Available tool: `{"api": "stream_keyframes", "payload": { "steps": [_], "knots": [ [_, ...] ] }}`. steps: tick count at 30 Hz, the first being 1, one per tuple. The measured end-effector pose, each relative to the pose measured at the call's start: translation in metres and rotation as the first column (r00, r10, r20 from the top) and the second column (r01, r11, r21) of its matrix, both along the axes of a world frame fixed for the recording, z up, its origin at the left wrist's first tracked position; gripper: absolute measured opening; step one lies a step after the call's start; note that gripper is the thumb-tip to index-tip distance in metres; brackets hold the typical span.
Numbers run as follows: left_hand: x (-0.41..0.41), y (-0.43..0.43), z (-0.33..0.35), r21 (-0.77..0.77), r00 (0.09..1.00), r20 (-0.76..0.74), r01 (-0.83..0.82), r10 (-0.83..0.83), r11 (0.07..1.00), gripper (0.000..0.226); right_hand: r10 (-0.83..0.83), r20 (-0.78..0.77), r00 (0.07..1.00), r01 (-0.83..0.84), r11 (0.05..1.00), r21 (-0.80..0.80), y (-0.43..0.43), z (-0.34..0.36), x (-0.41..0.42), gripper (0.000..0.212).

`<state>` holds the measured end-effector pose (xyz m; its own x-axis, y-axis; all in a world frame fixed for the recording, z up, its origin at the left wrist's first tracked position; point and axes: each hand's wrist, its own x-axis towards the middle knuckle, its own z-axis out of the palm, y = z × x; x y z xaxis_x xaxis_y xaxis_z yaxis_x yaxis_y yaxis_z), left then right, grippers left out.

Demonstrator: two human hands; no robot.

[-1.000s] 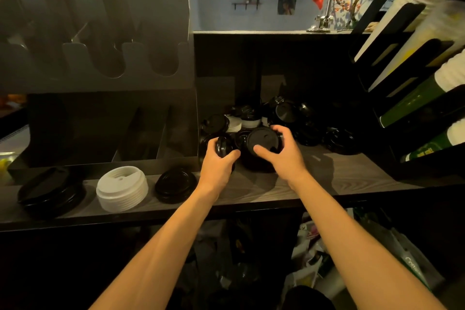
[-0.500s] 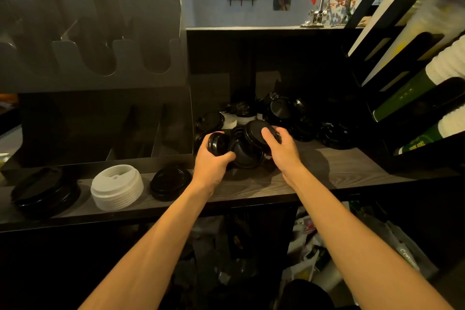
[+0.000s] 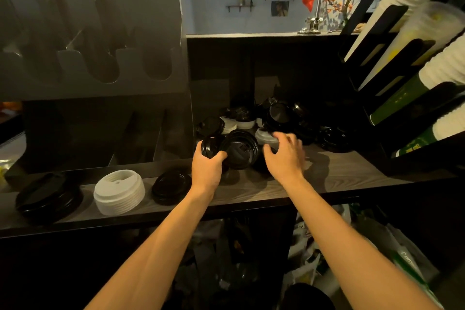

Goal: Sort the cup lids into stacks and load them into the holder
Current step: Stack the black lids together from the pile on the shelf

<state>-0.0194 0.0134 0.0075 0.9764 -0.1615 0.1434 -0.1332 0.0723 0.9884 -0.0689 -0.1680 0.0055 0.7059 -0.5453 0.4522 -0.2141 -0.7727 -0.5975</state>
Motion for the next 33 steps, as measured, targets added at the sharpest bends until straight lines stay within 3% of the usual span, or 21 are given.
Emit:
{"api": "stream_keyframes", "payload": {
  "steps": [2, 4, 7, 10, 15, 17, 20, 23, 30, 33],
  "knots": [
    [0.001, 0.001, 0.000, -0.053, 0.999, -0.033, -0.012, 0.010, 0.999, 0.040, 0.338, 0.138, 0.931, -0.340, 0.940, -0.007, 0.008, 0.003, -0.004, 0.044],
    [0.003, 0.002, 0.001, -0.134, 0.996, -0.083, -0.034, 0.023, 0.990, 0.028, 0.547, 0.114, 0.829, -0.559, 0.815, 0.154, 0.016, 0.005, -0.009, 0.056],
    [0.004, 0.001, 0.001, -0.147, 0.996, -0.084, -0.023, 0.011, 0.989, 0.030, 0.619, 0.180, 0.765, -0.639, 0.694, 0.330, 0.024, 0.006, -0.009, 0.064],
    [0.004, 0.000, 0.000, -0.145, 0.996, -0.085, -0.018, 0.005, 0.989, 0.030, 0.652, 0.244, 0.717, -0.686, 0.601, 0.410, 0.032, 0.005, -0.006, 0.073],
    [0.001, 0.001, 0.003, -0.156, 0.998, -0.051, 0.037, -0.045, 0.987, 0.028, 0.559, 0.399, 0.727, -0.686, 0.562, 0.462, 0.041, 0.008, 0.003, 0.064],
    [-0.003, 0.001, 0.006, -0.129, 0.995, -0.031, 0.086, -0.091, 0.988, 0.052, 0.503, 0.426, 0.752, -0.656, 0.633, 0.411, 0.038, 0.009, 0.005, 0.069],
    [-0.003, 0.001, 0.007, -0.191, 0.984, -0.063, 0.150, -0.164, 0.970, 0.062, 0.545, 0.256, 0.798, -0.598, 0.769, 0.227, 0.029, 0.007, 0.008, 0.077],
    [-0.002, 0.000, 0.006, -0.241, 0.970, -0.101, 0.193, -0.222, 0.951, 0.065, 0.654, 0.085, 0.751, -0.659, 0.737, 0.153, 0.034, 0.008, 0.009, 0.084],
    [-0.003, 0.004, 0.009, -0.255, 0.953, -0.104, 0.250, -0.284, 0.934, 0.056, 0.658, -0.091, 0.748, -0.664, 0.745, -0.062, 0.039, 0.022, 0.015, 0.080],
    [-0.003, 0.004, 0.008, -0.274, 0.958, -0.090, 0.241, -0.274, 0.931, 0.061, 0.668, -0.095, 0.738, -0.673, 0.739, -0.035, 0.039, 0.024, 0.015, 0.080]
  ]
}}
